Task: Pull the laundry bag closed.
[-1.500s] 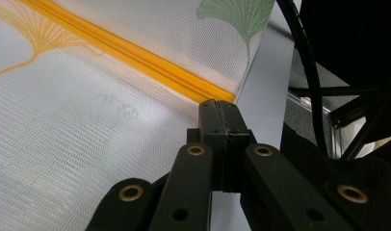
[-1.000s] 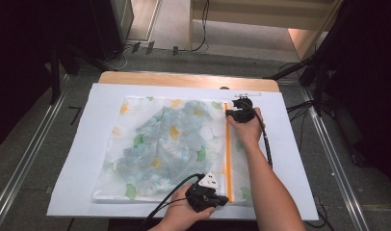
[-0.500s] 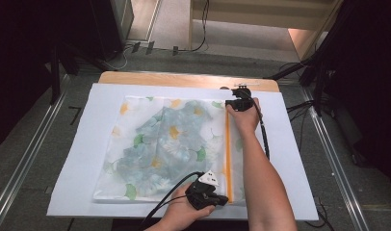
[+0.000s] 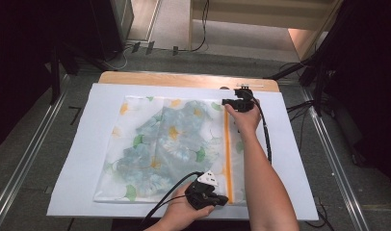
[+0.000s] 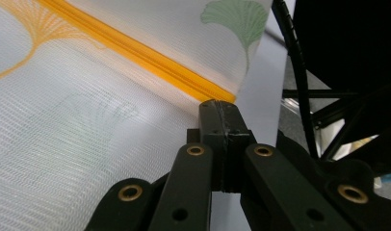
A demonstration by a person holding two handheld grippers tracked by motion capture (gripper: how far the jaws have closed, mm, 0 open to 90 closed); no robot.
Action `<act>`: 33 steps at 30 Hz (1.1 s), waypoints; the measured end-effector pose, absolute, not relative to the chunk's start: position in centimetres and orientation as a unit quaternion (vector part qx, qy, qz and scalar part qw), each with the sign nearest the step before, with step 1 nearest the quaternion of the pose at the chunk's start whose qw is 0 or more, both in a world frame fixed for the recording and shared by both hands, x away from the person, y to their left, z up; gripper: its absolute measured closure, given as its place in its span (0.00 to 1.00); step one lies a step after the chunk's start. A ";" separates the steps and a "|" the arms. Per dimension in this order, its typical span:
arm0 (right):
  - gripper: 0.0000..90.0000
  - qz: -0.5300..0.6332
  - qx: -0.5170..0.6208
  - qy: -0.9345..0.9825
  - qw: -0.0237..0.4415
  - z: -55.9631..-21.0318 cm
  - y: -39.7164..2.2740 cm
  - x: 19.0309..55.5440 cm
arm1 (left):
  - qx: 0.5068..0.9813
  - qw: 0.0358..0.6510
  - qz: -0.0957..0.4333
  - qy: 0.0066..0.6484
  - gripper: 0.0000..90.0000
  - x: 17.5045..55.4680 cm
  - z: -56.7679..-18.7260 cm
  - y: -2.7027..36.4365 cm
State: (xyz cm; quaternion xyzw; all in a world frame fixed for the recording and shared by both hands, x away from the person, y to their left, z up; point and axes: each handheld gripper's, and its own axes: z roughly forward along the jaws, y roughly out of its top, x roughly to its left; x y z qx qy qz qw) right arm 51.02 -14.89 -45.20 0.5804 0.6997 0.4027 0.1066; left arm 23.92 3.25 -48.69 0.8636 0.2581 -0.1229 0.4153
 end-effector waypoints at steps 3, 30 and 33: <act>0.70 0.427 0.560 0.702 0.106 -45.0 -15.0 49.7 | 0.860 0.423 -0.128 0.254 0.92 24.0 -48.7 3.5; 0.38 0.479 0.491 0.722 0.092 -45.0 -18.0 35.8 | 0.811 0.475 -0.008 0.342 0.03 26.6 -46.3 12.2; 0.35 0.481 0.482 0.726 0.092 -45.2 -18.3 34.4 | 0.805 0.481 0.002 0.348 0.03 26.9 -46.2 13.7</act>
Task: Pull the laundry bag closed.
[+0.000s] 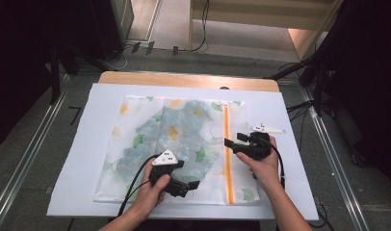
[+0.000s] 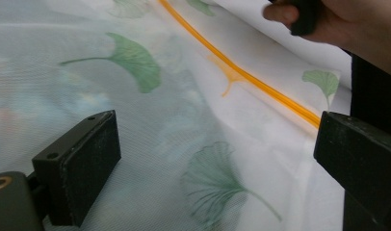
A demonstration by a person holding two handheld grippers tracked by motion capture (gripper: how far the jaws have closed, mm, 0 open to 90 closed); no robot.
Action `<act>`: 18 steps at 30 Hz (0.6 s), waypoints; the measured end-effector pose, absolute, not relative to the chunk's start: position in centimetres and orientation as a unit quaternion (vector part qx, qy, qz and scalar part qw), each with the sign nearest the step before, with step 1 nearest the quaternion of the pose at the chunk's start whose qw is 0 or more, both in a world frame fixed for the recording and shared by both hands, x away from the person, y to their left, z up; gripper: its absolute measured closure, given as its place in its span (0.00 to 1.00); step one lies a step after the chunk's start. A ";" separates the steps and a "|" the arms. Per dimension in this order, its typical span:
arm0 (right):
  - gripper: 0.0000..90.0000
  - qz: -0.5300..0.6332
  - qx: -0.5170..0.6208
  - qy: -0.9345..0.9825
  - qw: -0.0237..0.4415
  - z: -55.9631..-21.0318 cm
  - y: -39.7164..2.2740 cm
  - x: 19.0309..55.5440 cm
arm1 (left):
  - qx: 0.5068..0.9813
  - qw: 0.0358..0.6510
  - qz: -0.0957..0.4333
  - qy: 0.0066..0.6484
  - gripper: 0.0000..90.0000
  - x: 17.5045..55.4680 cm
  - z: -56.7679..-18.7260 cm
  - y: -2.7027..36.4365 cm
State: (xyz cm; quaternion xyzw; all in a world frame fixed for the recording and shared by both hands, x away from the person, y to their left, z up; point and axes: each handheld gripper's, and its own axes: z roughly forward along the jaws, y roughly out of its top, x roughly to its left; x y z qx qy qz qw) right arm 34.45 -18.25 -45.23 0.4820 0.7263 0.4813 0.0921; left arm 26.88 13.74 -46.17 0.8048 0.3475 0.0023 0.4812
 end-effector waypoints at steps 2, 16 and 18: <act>0.33 0.484 0.480 0.726 0.090 -45.3 -18.5 33.7 | 0.805 0.478 0.014 0.351 0.03 27.0 -46.1 14.6; 0.18 0.479 0.484 0.727 0.090 -45.4 -21.1 28.8 | 0.793 0.472 0.068 0.380 0.03 27.1 -45.1 21.5; 0.18 0.482 0.484 0.725 0.090 -45.3 -21.5 28.2 | 0.784 0.477 0.075 0.390 0.03 27.4 -44.7 22.7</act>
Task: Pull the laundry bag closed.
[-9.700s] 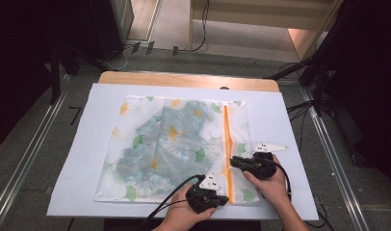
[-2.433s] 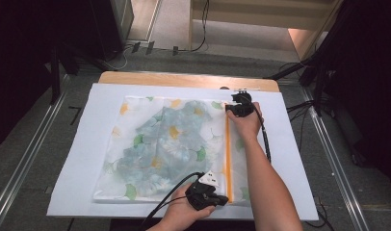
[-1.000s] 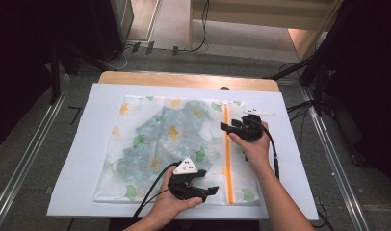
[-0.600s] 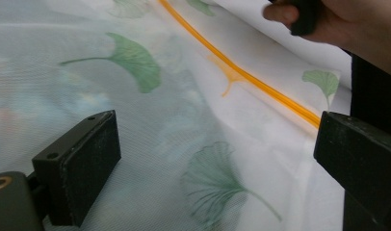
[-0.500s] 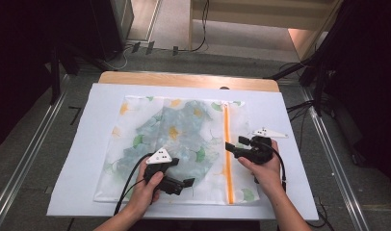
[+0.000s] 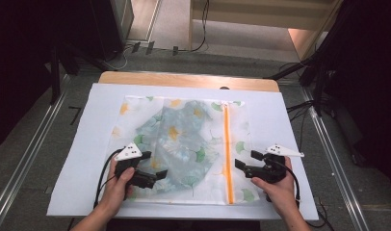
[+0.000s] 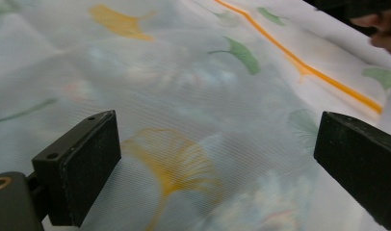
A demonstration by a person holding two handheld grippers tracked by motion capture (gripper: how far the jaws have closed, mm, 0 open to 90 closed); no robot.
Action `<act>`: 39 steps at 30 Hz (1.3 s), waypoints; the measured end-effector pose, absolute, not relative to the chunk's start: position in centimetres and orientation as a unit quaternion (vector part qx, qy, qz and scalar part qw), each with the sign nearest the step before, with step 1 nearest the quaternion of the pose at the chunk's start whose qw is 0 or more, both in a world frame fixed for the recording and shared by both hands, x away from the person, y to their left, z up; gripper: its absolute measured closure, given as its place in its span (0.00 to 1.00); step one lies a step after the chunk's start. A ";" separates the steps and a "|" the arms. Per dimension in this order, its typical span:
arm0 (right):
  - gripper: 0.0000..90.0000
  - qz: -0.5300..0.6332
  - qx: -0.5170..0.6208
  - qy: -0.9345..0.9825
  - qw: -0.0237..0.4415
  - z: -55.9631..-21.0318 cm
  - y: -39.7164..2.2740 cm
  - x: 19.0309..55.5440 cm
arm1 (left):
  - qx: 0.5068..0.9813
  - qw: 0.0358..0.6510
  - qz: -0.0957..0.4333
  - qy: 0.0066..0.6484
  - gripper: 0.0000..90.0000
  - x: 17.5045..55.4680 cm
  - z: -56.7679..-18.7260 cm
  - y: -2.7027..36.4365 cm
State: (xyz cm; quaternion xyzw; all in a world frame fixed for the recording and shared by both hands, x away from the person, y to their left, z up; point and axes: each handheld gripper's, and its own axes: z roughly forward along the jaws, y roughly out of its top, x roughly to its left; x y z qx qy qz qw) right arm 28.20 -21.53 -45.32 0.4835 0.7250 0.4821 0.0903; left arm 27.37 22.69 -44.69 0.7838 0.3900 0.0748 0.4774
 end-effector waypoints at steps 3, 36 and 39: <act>0.18 0.478 0.478 0.731 0.095 -45.4 -22.1 27.2 | 0.771 0.482 0.090 0.406 0.03 27.5 -44.3 24.7; 0.24 0.467 0.526 0.698 0.134 -45.1 -28.3 22.1 | 0.733 0.470 0.193 0.453 0.03 23.3 -43.4 33.8; 0.25 0.453 0.524 0.709 0.132 -45.5 -27.6 22.4 | 0.737 0.457 0.175 0.467 0.03 23.6 -43.7 33.8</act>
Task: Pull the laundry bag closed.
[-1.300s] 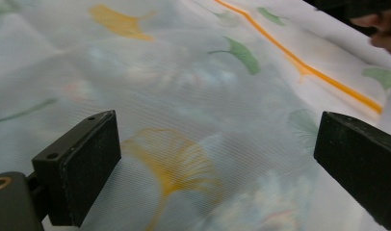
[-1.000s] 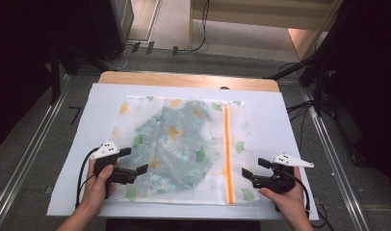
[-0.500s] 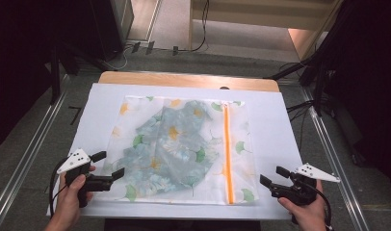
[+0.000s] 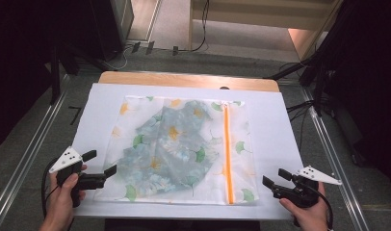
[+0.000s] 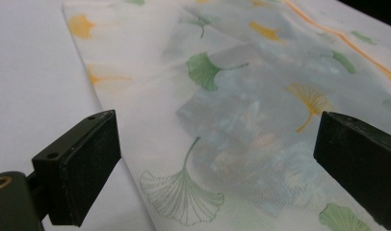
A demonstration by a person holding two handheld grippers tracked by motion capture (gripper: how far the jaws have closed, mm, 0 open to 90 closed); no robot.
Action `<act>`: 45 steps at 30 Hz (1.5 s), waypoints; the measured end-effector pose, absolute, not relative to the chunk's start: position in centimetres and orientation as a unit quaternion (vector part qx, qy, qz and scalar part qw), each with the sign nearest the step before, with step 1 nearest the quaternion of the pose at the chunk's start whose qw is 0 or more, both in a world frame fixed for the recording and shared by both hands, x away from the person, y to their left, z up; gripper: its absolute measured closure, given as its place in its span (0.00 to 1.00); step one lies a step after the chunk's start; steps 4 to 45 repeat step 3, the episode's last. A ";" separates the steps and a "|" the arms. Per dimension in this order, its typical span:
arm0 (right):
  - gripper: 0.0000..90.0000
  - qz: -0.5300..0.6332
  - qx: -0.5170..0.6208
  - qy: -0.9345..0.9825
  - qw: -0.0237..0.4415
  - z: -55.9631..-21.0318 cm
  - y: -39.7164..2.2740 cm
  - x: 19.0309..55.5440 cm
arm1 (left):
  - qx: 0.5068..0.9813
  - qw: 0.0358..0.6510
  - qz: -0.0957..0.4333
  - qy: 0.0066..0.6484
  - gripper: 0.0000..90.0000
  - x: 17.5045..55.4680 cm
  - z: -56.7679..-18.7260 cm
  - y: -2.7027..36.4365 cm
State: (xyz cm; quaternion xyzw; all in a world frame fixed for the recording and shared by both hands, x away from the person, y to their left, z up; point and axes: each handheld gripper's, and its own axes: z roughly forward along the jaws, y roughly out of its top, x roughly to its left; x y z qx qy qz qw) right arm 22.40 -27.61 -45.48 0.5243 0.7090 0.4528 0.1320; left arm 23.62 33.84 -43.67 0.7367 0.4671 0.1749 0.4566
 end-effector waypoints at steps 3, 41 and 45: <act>0.25 0.439 0.520 0.721 0.130 -45.8 -26.8 22.6 | 0.735 0.457 0.166 0.473 0.03 23.7 -43.8 34.1; 0.25 0.439 0.520 0.721 0.130 -45.8 -26.8 22.6 | 0.735 0.457 0.166 0.473 0.03 23.7 -43.8 34.1; 0.25 0.439 0.520 0.721 0.130 -45.8 -26.8 22.6 | 0.735 0.457 0.166 0.473 0.03 23.7 -43.8 34.1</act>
